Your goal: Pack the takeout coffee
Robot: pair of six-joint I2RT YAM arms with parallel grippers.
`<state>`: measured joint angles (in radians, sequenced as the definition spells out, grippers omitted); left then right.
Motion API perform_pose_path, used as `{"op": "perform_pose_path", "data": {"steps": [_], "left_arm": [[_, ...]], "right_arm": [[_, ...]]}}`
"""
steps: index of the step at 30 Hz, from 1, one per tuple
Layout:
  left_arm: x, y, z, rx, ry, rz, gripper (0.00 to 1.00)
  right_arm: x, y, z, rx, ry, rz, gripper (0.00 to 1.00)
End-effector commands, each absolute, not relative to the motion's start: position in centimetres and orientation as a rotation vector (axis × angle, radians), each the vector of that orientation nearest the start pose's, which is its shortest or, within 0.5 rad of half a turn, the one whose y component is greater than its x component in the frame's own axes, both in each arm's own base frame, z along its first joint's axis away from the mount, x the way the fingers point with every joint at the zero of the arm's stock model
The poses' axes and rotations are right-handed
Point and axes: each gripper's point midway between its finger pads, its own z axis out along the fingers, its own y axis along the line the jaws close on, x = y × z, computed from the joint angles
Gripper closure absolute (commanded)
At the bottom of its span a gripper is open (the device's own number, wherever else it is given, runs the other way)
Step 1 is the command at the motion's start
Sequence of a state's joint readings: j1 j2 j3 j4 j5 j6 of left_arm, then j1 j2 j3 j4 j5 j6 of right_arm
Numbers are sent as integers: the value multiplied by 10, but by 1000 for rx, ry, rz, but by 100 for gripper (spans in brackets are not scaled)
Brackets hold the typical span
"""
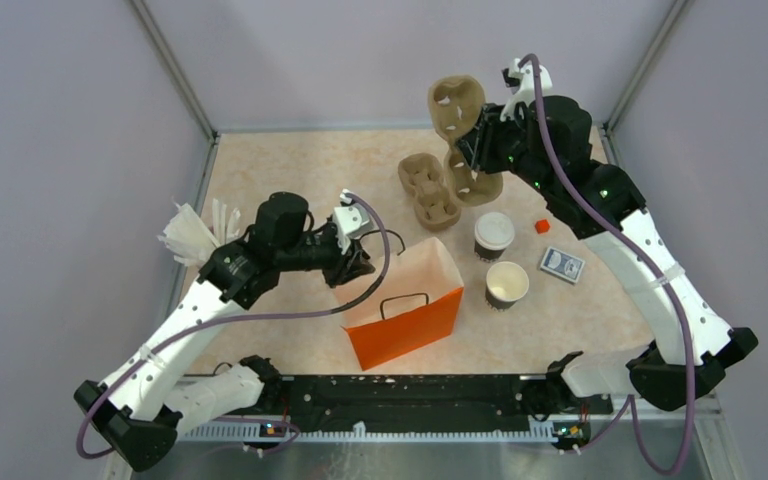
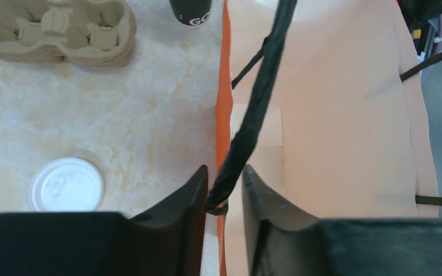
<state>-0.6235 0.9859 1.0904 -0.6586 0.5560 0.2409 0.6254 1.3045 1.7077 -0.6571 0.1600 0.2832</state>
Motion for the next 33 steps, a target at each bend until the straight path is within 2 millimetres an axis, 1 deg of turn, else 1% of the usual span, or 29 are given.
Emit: {"op": "perform_pose_path", "data": {"steps": [1,4,6,7,9,12,16,18,20,22,24,26,27,30,33], "left_arm": [[195,-231,289,1126,1693,-731,72],[199,-231,287,1109,1715,-724,90],[199,-232,286,1104,1722,-731,99],[201,-232,287,1091,1725,-726,100],[206,-231,290,1057,1729,-712,100],[225,-228,300,936,1747,-654,100],[252,-223,321,677,1771,-626,100],[265,-221,327,536,1794,-621,100],[272,-225,332,486,1791,-644,100],[279,-226,335,377,1803,-678,100],[282,-228,337,262,1819,-726,100],[283,-229,337,173,1843,-772,100],[286,-226,335,103,1860,-772,100],[284,-230,328,-38,1900,-848,100],[277,-237,316,-184,1956,-943,100]], "right_arm": [[323,213,447,-177,1756,524,66],[323,213,448,-176,1754,525,66],[323,212,449,-175,1752,520,66],[323,211,449,-174,1753,516,66],[324,209,450,-172,1748,504,66],[325,207,454,-171,1737,488,66],[328,205,466,-173,1721,474,66],[328,202,474,-168,1709,467,66],[328,200,481,-162,1696,462,66],[327,198,490,-155,1679,465,66],[325,197,500,-149,1659,478,66],[323,197,506,-145,1650,487,66],[322,196,508,-143,1647,489,66],[320,194,510,-144,1643,489,66],[318,193,509,-149,1639,486,66]]}}
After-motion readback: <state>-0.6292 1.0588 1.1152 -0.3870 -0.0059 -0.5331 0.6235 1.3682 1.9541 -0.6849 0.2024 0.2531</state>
